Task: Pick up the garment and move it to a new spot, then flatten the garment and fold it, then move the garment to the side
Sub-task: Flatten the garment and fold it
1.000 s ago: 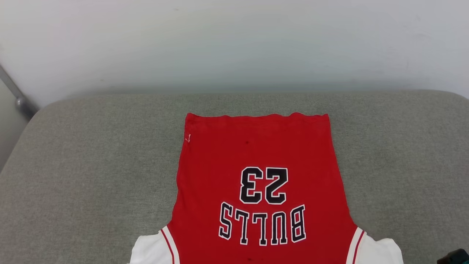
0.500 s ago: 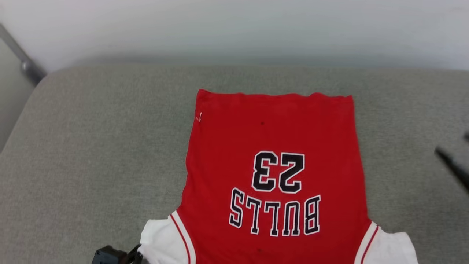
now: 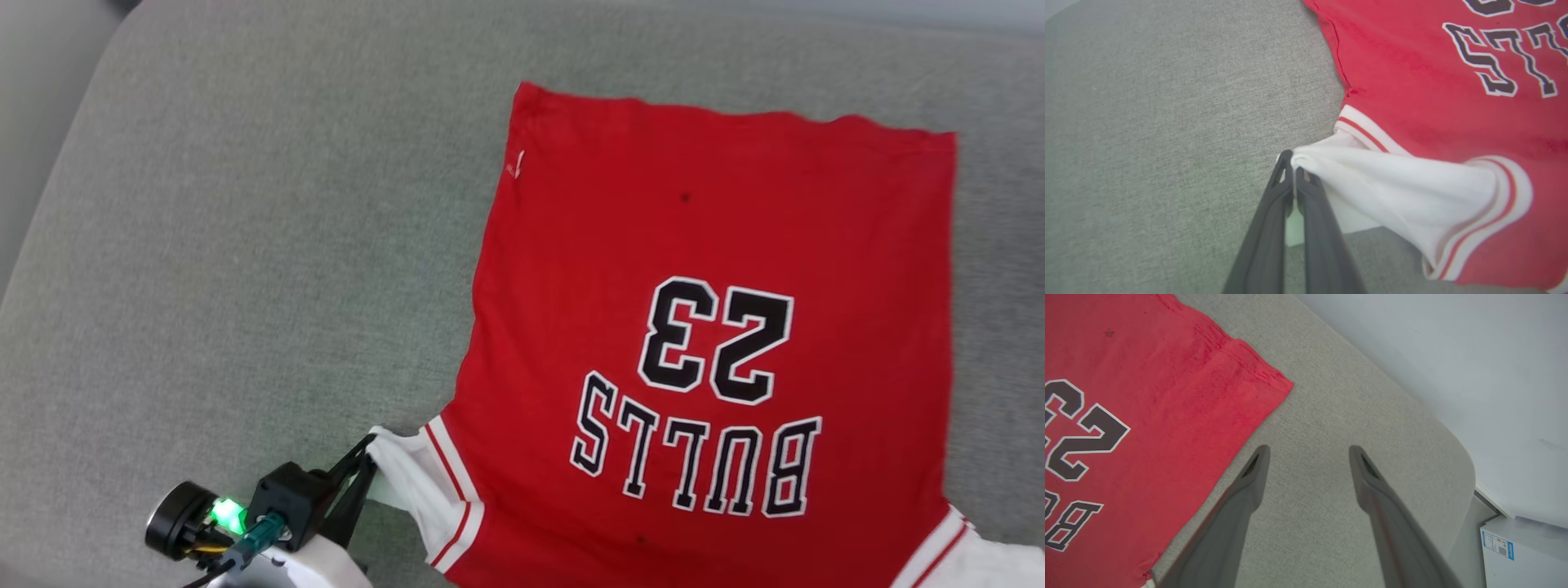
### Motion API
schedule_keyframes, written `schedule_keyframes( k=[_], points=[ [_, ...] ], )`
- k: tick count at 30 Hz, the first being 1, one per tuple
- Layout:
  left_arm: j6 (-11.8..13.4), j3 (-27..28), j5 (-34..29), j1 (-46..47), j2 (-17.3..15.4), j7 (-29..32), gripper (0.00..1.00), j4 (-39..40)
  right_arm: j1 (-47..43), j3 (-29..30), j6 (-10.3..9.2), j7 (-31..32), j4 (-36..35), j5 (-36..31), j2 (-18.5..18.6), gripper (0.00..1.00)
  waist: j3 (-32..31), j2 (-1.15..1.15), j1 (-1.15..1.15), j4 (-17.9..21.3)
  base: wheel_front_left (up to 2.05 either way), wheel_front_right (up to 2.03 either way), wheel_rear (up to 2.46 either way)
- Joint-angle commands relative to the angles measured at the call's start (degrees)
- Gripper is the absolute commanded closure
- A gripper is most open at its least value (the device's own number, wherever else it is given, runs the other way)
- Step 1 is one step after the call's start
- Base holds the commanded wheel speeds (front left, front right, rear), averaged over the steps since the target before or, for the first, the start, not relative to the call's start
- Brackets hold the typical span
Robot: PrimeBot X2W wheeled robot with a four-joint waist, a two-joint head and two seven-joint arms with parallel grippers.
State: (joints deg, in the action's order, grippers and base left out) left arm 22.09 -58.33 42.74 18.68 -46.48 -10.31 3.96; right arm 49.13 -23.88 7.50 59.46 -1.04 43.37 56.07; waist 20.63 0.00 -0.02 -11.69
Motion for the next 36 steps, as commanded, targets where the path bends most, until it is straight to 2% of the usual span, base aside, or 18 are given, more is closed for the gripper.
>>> schedule_keyframes(
  k=[1, 4, 7, 14, 21, 22, 23, 29, 36],
  points=[
    [-0.2, 0.4, -0.5, 1.3, 0.4, -0.4, 1.0, 0.0, 1.3, -1.0, -0.02, 2.0, 0.9, 0.0, -0.3, 0.0, 4.0, 0.0, 0.02, -3.3, 0.0, 0.0, 0.0],
    [-0.6, 0.5, -1.2, 2.9, 1.7, -1.0, 1.0, -0.4, 6.6, -1.8, -0.03, 9.5, 5.9, 0.5, -2.4, 0.0, 6.8, 0.0, 0.02, -4.6, 0.0, 0.0, 0.0],
    [-1.1, 1.0, -1.2, 4.4, 2.9, -1.5, 1.0, -0.6, 9.7, -1.0, -0.03, 14.1, 9.8, -0.1, -4.3, 0.0, 9.7, 0.0, 0.02, -6.1, 0.0, 0.0, 0.0],
    [-2.3, 1.1, -2.7, 6.8, 5.3, -2.4, 1.0, -1.8, 9.5, 1.5, -0.02, 16.4, 14.5, -2.4, -7.7, 0.0, 14.6, 0.0, 0.02, -8.6, 0.0, 0.0, 0.0],
    [-3.0, 0.7, -3.4, 7.9, 6.6, -2.6, 1.0, -3.7, 2.6, -0.9, -0.02, 16.6, 15.6, -3.0, -9.4, 0.0, 15.4, 0.0, 0.02, -9.1, 0.0, 0.0, 0.0],
    [-3.1, 0.6, -3.4, 8.0, 6.7, -2.7, 1.0, -4.0, 2.3, -0.8, -0.02, 16.2, 15.4, -2.8, -9.7, 0.54, 15.2, 0.0, 0.02, -9.1, 0.0, 0.0, 0.0],
    [-3.2, 0.6, -3.4, 8.0, 6.7, -2.8, 1.0, -4.3, 2.5, -0.6, -0.02, 15.9, 15.4, -2.7, -10.2, 1.0, 14.9, 0.0, 0.02, -9.0, 0.0, 0.0, 0.0],
    [-3.9, 0.6, -2.7, 6.1, 5.8, -3.3, 1.0, -6.2, 5.7, -0.9, -0.02, 10.7, 13.9, -3.2, -10.1, 1.0, 9.6, 0.0, 0.02, -7.2, 0.0, 0.0, 0.0],
    [-3.3, 1.2, -1.6, 3.2, 3.7, -3.9, 1.0, -6.5, 5.3, -4.6, -0.02, 4.9, 11.9, 0.0, -9.1, 1.0, 0.9, 0.0, 0.02, -3.5, 0.0, 0.0, 0.0]
  ],
)
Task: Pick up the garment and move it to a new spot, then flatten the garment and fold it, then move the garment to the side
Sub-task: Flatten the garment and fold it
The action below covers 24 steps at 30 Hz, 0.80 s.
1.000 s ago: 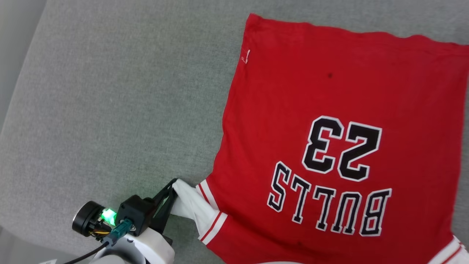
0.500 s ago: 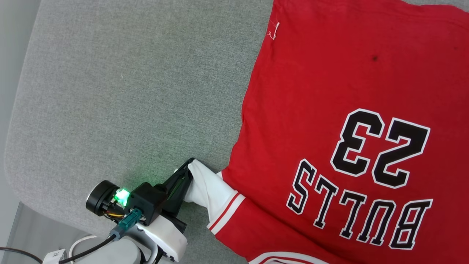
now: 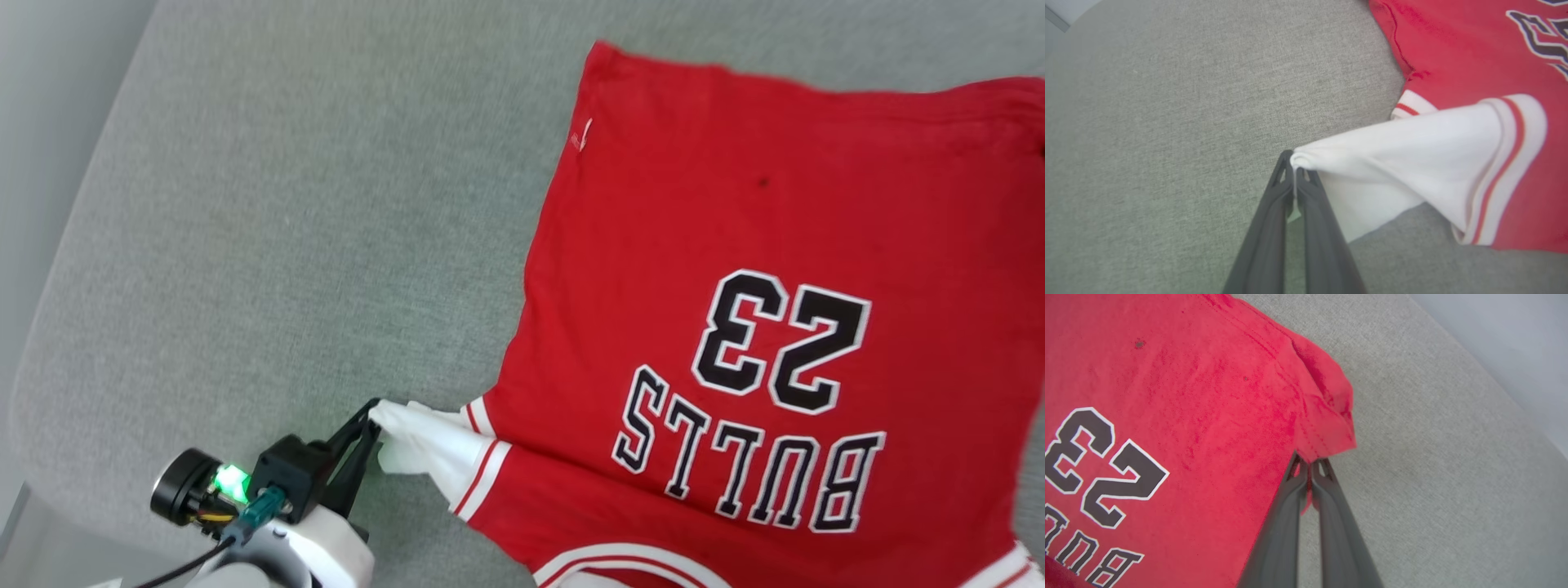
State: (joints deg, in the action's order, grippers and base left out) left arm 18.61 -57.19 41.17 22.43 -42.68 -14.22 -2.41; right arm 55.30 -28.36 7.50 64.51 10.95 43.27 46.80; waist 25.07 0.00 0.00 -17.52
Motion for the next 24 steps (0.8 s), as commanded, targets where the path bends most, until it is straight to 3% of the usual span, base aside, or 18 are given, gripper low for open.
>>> schedule_keyframes(
  k=[1, 5, 13, 18, 24],
  points=[
    [0.1, 0.1, 0.3, -1.0, -0.4, 0.1, 1.0, 0.0, -1.2, -0.7, -0.02, -0.7, -0.9, 0.8, 0.7, 1.0, -4.7, 0.0, 0.0, 2.9, 0.0, 0.0, 0.0],
    [0.8, 0.0, 1.2, -3.0, -1.8, 0.4, 1.0, 0.5, -3.7, -4.0, -0.02, -2.7, -5.4, 3.7, 4.2, 1.0, -8.6, 0.0, 0.0, 5.1, 0.0, 0.0, 0.0],
    [2.6, 0.3, 3.2, -7.1, -4.4, 0.2, 1.0, 1.6, -14.4, -7.6, -0.03, -6.9, -16.7, 9.3, 15.4, 1.0, -13.2, 0.0, 0.0, 10.1, 0.0, 0.0, 0.0],
    [3.1, 0.9, 3.9, -8.6, -5.8, 0.0, 1.0, 2.0, -25.8, -7.3, -0.02, -10.9, -17.3, 12.8, 21.4, 1.0, -13.9, 0.0, 0.0, 13.0, 0.0, 0.0, 0.0],
    [3.2, 1.2, 4.4, -9.2, -6.3, -0.1, 1.0, 1.8, -42.0, -7.8, -0.02, -17.6, -15.5, 16.2, 24.7, 1.0, -13.9, 0.0, 0.0, 15.4, 0.0, 0.0, 0.0]
  ],
)
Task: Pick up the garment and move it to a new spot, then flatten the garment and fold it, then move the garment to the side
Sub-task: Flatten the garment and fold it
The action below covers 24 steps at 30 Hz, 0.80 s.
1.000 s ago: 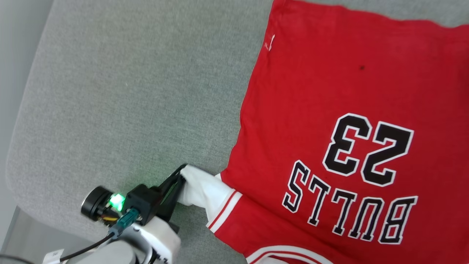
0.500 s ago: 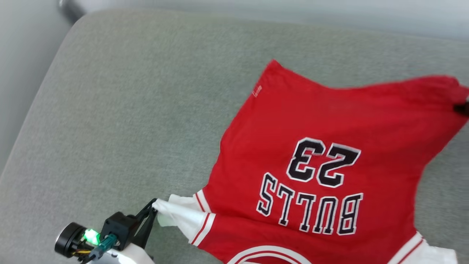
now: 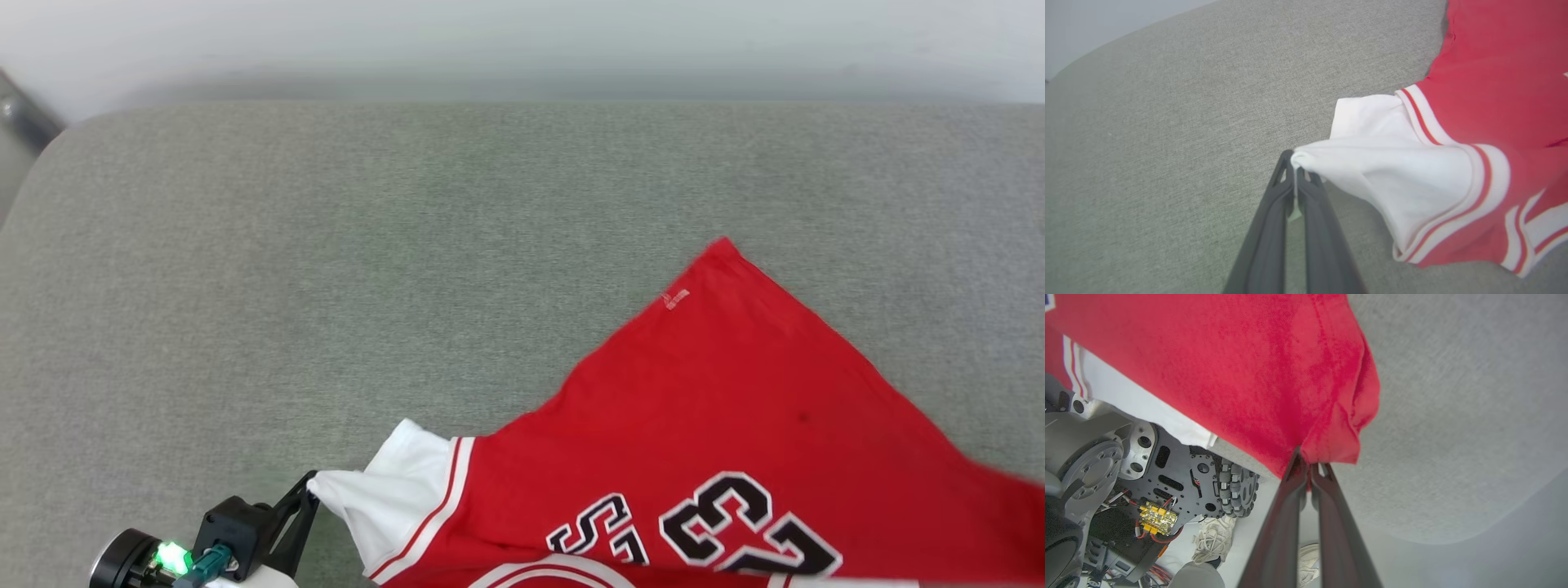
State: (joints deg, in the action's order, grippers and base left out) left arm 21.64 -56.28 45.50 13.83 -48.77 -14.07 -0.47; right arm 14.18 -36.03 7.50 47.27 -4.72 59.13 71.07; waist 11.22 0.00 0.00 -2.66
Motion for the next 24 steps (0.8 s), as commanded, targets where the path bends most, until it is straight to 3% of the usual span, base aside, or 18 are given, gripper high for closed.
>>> schedule_keyframes(
  k=[1, 5, 10, 11, 12, 13, 24],
  points=[
    [0.1, 0.2, 0.1, -0.5, -0.2, -0.2, 1.0, -0.1, -3.5, -0.1, -0.03, -1.7, 0.6, 0.6, 0.4, 1.0, 0.0, 0.0, 0.0, 0.8, 0.0, 0.0, 0.0],
    [-0.1, 0.2, 0.2, -0.3, 0.1, -0.3, 1.0, -0.4, -12.8, -0.1, -0.02, -6.4, 2.3, 1.8, -0.9, 1.0, 0.0, 0.0, 0.0, 1.4, 0.0, 0.0, 0.0],
    [-0.3, 0.2, 0.3, -0.3, 0.0, -0.3, 1.0, -0.7, -18.1, 1.6, -0.02, -9.8, 3.6, 0.8, -3.3, 1.0, -0.1, 0.0, 0.0, 1.8, 0.0, 0.0, 0.0],
    [-0.3, 0.2, 0.3, -0.3, 0.0, -0.3, 1.0, -0.7, -18.6, 2.3, -0.02, -10.3, 3.8, 0.6, -3.6, 0.76, -0.1, 0.0, 0.0, 1.8, 0.0, 0.0, 0.0],
    [-0.4, 0.2, 0.4, -0.2, -0.1, -0.2, 1.0, -0.7, -18.5, 3.5, -0.03, -10.7, 3.9, 0.2, -3.7, 0.18, -0.2, 0.0, 0.0, 1.9, 0.0, 0.0, 0.0],
    [-0.5, 0.0, 0.3, -0.1, -0.3, 0.0, 1.0, -0.8, -18.3, 4.5, -0.03, -10.8, 3.7, -0.1, -3.6, 0.0, -0.3, 0.0, 0.0, 1.9, 0.0, 0.0, 0.0],
    [-0.7, -1.0, -1.1, 1.4, -0.2, 1.5, 1.0, 0.4, -6.2, 19.2, -0.02, -8.4, -3.0, -3.3, -2.4, 0.0, -0.8, 0.0, 0.0, -0.6, 0.0, 0.0, 0.0]
  ],
)
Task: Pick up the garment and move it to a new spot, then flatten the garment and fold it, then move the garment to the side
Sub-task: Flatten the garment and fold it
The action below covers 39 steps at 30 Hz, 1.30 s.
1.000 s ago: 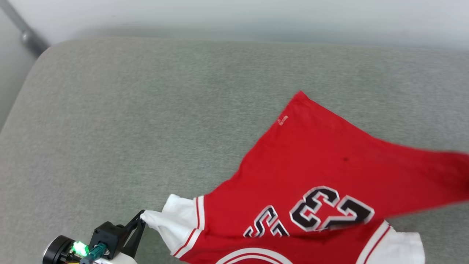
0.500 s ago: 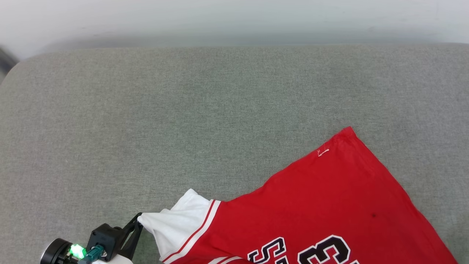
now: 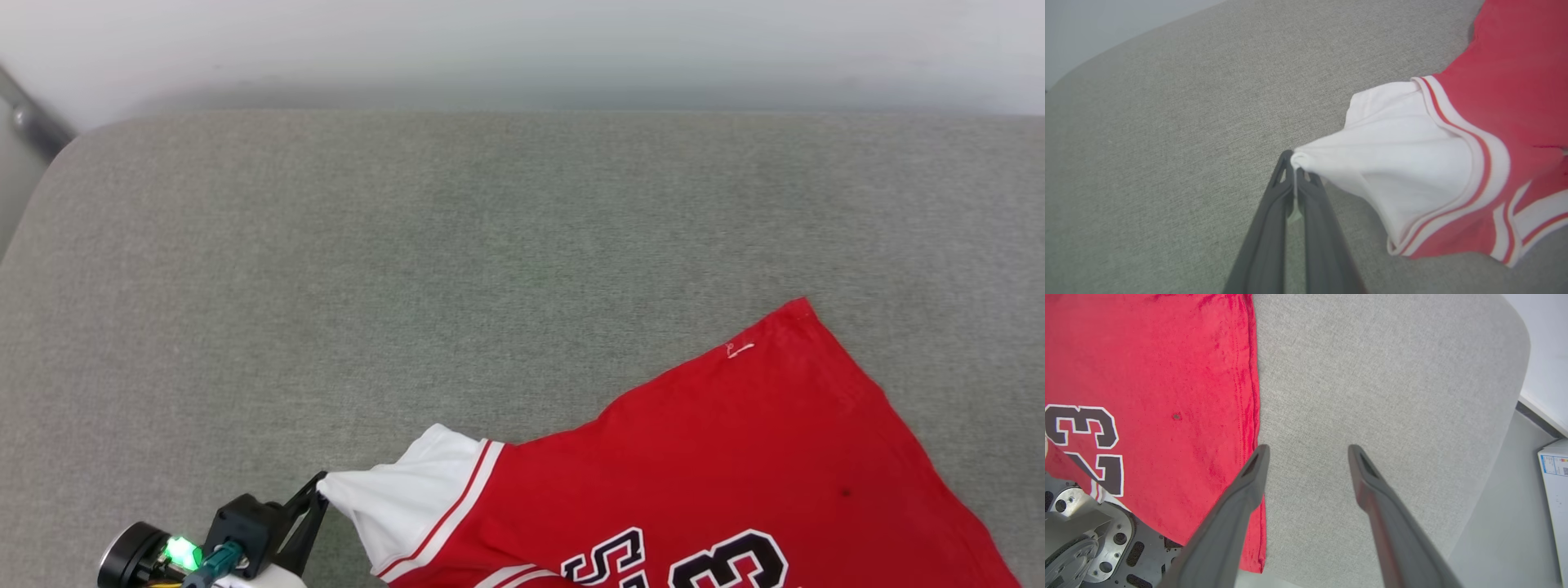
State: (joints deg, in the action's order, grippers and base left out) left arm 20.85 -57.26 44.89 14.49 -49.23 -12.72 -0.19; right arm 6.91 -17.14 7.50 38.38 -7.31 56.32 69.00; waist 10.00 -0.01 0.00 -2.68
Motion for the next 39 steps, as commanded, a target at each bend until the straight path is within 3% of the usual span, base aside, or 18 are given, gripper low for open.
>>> schedule_keyframes(
  k=[1, 6, 9, 18, 24, 33, 34, 35, 39],
  points=[
    [0.0, -0.2, -0.7, 1.1, 0.3, 0.3, 1.0, 0.2, 2.6, 0.7, -0.02, 1.5, -1.2, -1.0, -0.6, 0.0, 0.7, 0.01, 0.0, -1.0, 0.0, 0.0, 0.0],
    [-0.1, -0.5, -2.0, 2.8, 1.1, 0.7, 1.0, 0.8, 11.8, -1.8, -0.02, 8.3, -3.9, -5.1, -2.9, 0.0, 2.8, 0.01, 0.0, -3.1, 0.0, 0.0, 0.0],
    [-0.5, -0.6, -2.5, 4.0, 1.8, 0.8, 1.0, 0.8, 17.8, -5.7, -0.02, 12.8, -2.8, -7.7, -6.6, 0.0, 4.4, 0.01, 0.0, -4.4, 0.0, 0.0, 0.0],
    [-1.3, -1.0, -4.5, 7.6, 3.9, 1.0, 1.0, 0.5, 33.0, -16.0, -0.02, 20.7, 7.5, -13.2, -17.2, 0.0, 9.9, 0.01, 0.0, -8.3, 0.0, 0.0, 0.0],
    [-1.8, -1.0, -5.0, 9.3, 5.2, 0.6, 1.0, -0.2, 37.0, -21.3, -0.02, 21.3, 14.2, -14.2, -20.4, 0.0, 13.0, 0.01, 0.0, -9.8, 0.0, 0.0, 0.0],
    [-2.5, -1.0, -4.9, 10.5, 6.8, 0.1, 1.0, -2.4, 35.9, -30.1, -0.02, 18.1, 18.7, -12.2, -21.3, 0.0, 13.9, 0.01, 0.0, -9.9, 0.0, 0.0, 0.0],
    [-2.7, -1.1, -4.9, 10.6, 6.8, 0.1, 1.0, -2.7, 36.2, -30.6, -0.02, 17.4, 18.7, -11.8, -21.2, 0.78, 13.4, 0.01, 0.0, -9.6, 0.0, 0.0, 0.0],
    [-2.9, -1.1, -4.8, 10.6, 6.9, 0.0, 1.0, -3.0, 36.7, -31.0, -0.01, 16.6, 18.8, -11.6, -21.1, 1.0, 12.9, 0.01, 0.0, -9.3, 0.0, 0.0, 0.0],
    [-3.4, -1.6, -4.5, 9.9, 6.9, 0.0, 1.0, -4.2, 39.0, -32.1, -0.02, 12.2, 18.2, -11.1, -20.5, 1.0, 9.6, 0.01, 0.0, -8.0, 0.0, 0.0, 0.0]
  ],
)
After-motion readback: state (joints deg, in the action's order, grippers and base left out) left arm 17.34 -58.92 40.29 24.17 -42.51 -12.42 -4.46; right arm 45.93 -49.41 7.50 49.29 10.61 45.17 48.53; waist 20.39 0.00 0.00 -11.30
